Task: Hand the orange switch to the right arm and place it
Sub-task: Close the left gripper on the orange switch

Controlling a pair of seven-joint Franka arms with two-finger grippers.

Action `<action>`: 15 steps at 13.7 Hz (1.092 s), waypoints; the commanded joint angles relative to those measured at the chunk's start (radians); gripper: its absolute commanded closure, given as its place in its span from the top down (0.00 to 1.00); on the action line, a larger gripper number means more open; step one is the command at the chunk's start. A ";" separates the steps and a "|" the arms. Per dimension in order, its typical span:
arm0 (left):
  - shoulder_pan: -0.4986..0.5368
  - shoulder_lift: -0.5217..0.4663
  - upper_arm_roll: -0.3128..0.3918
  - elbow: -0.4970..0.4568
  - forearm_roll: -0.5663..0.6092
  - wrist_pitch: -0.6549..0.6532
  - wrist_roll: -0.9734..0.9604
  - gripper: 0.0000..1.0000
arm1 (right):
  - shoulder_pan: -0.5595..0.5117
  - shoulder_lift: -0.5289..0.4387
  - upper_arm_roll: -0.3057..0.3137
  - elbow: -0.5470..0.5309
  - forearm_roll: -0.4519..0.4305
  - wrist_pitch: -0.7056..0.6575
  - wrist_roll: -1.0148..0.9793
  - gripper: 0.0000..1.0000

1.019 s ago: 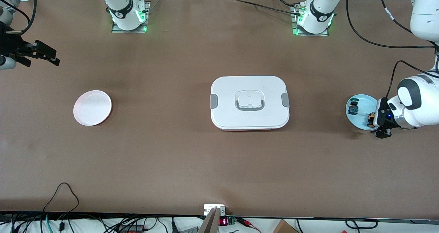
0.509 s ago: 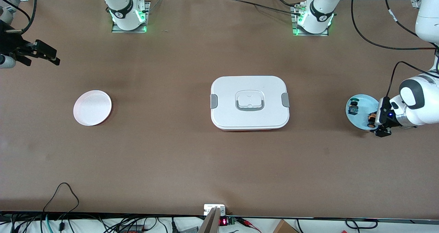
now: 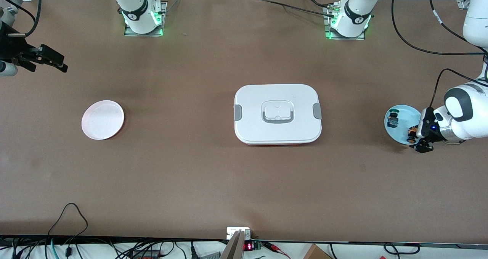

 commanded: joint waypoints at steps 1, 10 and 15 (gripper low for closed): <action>0.009 -0.031 -0.011 0.000 -0.027 -0.065 0.041 1.00 | 0.001 -0.012 0.003 0.005 -0.012 -0.015 0.017 1.00; 0.020 -0.029 -0.024 0.001 -0.025 -0.093 0.122 1.00 | 0.001 -0.009 0.003 0.005 -0.010 -0.015 0.019 1.00; 0.043 -0.026 -0.024 0.003 -0.025 -0.079 0.128 1.00 | 0.001 -0.009 0.003 0.005 -0.010 -0.015 0.019 1.00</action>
